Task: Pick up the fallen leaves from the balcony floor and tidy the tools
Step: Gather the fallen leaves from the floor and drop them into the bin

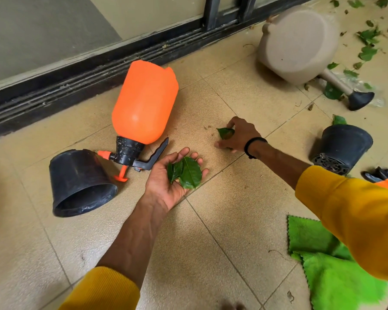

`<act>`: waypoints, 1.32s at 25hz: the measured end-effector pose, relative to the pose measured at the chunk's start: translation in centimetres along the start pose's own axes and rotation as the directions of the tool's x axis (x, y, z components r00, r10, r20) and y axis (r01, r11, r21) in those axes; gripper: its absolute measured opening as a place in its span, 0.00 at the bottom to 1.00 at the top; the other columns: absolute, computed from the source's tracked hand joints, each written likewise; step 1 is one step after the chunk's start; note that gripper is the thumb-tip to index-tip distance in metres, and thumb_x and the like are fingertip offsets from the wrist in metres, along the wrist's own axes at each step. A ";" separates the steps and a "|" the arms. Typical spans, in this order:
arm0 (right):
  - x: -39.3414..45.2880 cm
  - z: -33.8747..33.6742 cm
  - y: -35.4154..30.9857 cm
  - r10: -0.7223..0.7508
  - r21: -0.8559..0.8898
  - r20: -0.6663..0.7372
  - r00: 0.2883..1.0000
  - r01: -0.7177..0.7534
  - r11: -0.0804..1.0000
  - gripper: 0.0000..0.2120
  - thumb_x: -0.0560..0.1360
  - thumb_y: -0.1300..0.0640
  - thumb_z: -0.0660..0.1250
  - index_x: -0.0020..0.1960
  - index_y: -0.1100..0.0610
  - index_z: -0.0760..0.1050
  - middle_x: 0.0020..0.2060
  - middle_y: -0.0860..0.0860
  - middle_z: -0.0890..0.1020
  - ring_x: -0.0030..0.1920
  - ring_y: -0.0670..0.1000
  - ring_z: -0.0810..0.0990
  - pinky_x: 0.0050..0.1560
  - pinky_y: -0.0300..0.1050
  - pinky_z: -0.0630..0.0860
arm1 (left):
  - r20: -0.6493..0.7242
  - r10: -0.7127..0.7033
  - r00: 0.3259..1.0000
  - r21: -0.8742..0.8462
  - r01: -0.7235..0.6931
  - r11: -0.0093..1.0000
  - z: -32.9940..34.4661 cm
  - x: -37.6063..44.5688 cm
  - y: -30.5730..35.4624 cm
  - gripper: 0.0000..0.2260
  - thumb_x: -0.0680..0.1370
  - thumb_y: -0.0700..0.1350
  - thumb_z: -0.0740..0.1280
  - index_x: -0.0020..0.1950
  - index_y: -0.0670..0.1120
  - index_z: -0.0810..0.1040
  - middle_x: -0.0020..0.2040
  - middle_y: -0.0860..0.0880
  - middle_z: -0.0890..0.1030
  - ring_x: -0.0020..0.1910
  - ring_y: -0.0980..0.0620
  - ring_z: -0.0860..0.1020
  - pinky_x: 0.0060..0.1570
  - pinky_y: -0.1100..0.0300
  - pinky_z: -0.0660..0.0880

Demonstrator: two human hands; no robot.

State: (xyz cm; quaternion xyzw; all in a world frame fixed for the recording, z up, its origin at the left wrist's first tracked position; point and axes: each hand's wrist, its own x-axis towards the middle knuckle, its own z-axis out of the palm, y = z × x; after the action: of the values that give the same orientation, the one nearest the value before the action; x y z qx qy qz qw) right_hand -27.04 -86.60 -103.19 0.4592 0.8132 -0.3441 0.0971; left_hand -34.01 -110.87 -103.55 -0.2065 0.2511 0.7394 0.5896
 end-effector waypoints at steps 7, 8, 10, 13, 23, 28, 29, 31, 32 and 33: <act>-0.2 -2.0 -0.4 0.206 0.162 0.030 0.978 -0.208 0.965 0.05 0.72 0.62 0.75 0.46 0.60 0.81 0.41 0.58 0.86 0.35 0.51 0.84 0.37 0.41 0.81 | -0.045 0.039 0.998 -0.052 -0.042 0.998 -0.9 -0.8 1.0 0.12 0.83 0.46 0.60 0.59 0.41 0.79 0.56 0.39 0.80 0.55 0.40 0.80 0.59 0.37 0.77; -1.0 -2.6 -0.9 0.270 0.282 0.103 0.957 -0.288 0.915 0.05 0.73 0.63 0.75 0.47 0.62 0.81 0.40 0.58 0.85 0.36 0.51 0.85 0.41 0.42 0.83 | -0.057 0.044 0.997 -0.064 -0.047 0.997 -0.6 -1.4 1.1 0.12 0.83 0.45 0.60 0.58 0.41 0.79 0.56 0.39 0.80 0.54 0.40 0.80 0.60 0.37 0.77; -3.5 -3.4 -2.6 0.338 0.445 0.261 0.904 -0.424 0.789 0.04 0.74 0.65 0.73 0.47 0.66 0.81 0.40 0.59 0.84 0.37 0.51 0.83 0.49 0.44 0.83 | -0.092 0.040 0.995 -0.105 -0.050 0.993 0.5 -3.4 1.1 0.12 0.82 0.45 0.60 0.57 0.41 0.80 0.54 0.39 0.81 0.53 0.40 0.80 0.60 0.37 0.76; -10.2 -5.9 -8.0 0.280 0.507 0.442 0.852 -0.495 0.706 0.03 0.77 0.66 0.70 0.44 0.65 0.78 0.37 0.58 0.82 0.33 0.49 0.81 0.37 0.39 0.82 | -0.163 0.051 0.985 -0.172 -0.079 0.982 4.2 -9.2 0.6 0.12 0.82 0.45 0.60 0.56 0.41 0.80 0.52 0.39 0.82 0.52 0.40 0.81 0.60 0.36 0.76; -37.5 -16.6 -32.8 0.010 0.523 0.596 0.803 -0.398 0.754 0.09 0.74 0.70 0.71 0.39 0.59 0.78 0.33 0.54 0.82 0.32 0.48 0.79 0.29 0.38 0.77 | -0.408 0.216 0.887 -0.378 -0.379 0.844 22.3 -35.3 6.5 0.12 0.81 0.43 0.58 0.52 0.42 0.81 0.51 0.40 0.83 0.47 0.42 0.81 0.51 0.48 0.78; -48.9 -14.3 -44.1 -0.010 0.492 0.570 0.822 -0.331 0.806 0.09 0.72 0.73 0.70 0.40 0.60 0.76 0.37 0.56 0.80 0.35 0.52 0.79 0.29 0.40 0.78 | -0.560 0.242 0.792 -0.288 -0.460 0.840 26.4 -49.6 12.7 0.09 0.77 0.42 0.59 0.46 0.44 0.80 0.45 0.43 0.82 0.43 0.44 0.79 0.51 0.51 0.77; -50.6 -12.6 -46.3 -0.006 0.477 0.580 0.815 -0.333 0.813 0.10 0.72 0.73 0.70 0.40 0.60 0.76 0.37 0.56 0.80 0.35 0.52 0.79 0.30 0.41 0.78 | -0.602 0.242 0.761 -0.231 -0.456 0.860 25.9 -52.1 14.4 0.09 0.77 0.42 0.59 0.43 0.44 0.78 0.42 0.44 0.81 0.40 0.45 0.79 0.47 0.54 0.77; -52.4 -7.7 -50.8 0.017 0.472 0.597 0.802 -0.369 0.801 0.11 0.70 0.73 0.72 0.37 0.59 0.77 0.34 0.56 0.81 0.34 0.53 0.80 0.36 0.44 0.79 | -0.694 0.241 0.679 -0.149 -0.462 0.874 23.3 -55.5 18.5 0.12 0.80 0.44 0.56 0.40 0.45 0.75 0.35 0.46 0.79 0.35 0.48 0.76 0.39 0.58 0.75; -52.7 -4.8 -52.7 0.038 0.475 0.598 0.801 -0.392 0.788 0.12 0.70 0.73 0.72 0.35 0.58 0.78 0.33 0.55 0.82 0.34 0.53 0.80 0.37 0.45 0.79 | -0.726 0.218 0.652 -0.154 -0.463 0.873 21.3 -56.4 20.4 0.14 0.81 0.45 0.54 0.40 0.46 0.74 0.33 0.46 0.78 0.35 0.48 0.76 0.38 0.58 0.75; -52.8 -2.3 -54.5 0.061 0.472 0.611 0.789 -0.425 0.772 0.12 0.70 0.73 0.73 0.35 0.58 0.79 0.30 0.54 0.82 0.33 0.53 0.80 0.37 0.45 0.80 | -0.752 0.192 0.630 -0.140 -0.437 0.889 19.4 -57.2 22.1 0.15 0.82 0.47 0.54 0.41 0.46 0.75 0.34 0.45 0.78 0.37 0.47 0.77 0.40 0.57 0.75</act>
State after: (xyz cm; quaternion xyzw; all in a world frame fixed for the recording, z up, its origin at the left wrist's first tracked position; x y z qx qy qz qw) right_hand -41.48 -139.58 -50.83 0.4497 0.5296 -0.6810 0.2315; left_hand -43.19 -146.81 -51.02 -0.5213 0.3751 0.7200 0.2629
